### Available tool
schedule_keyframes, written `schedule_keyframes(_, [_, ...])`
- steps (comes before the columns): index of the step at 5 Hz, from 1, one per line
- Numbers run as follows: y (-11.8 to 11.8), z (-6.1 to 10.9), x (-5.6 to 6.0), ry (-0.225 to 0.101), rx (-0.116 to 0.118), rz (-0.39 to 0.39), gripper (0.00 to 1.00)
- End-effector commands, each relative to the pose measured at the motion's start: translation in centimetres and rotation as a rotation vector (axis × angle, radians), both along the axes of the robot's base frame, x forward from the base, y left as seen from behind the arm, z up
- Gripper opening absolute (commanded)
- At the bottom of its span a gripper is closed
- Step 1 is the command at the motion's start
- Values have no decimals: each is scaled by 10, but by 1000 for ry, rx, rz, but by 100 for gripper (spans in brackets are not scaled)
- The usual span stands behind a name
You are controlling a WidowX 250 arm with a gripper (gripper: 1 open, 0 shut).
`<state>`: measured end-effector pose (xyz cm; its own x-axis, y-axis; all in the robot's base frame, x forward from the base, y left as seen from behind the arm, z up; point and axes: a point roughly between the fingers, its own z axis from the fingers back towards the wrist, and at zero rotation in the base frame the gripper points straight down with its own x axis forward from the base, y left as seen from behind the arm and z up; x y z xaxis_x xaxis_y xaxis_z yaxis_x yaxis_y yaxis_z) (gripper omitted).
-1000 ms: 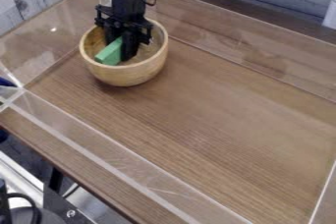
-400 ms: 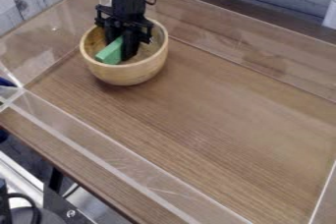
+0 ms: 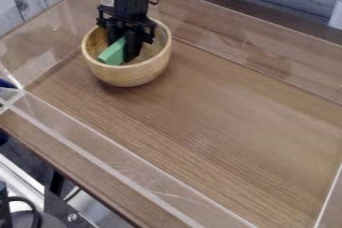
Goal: Put the green block in the brown bowl
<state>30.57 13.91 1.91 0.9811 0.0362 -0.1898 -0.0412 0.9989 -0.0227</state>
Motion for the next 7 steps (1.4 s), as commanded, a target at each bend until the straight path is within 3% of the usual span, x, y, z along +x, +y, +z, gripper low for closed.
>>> schedule_keyframes(1, [-6, -7, 1, 14, -21, 3, 0])
schedule_keyframes(7, [-14, -8, 3, 38, -38, 13, 0])
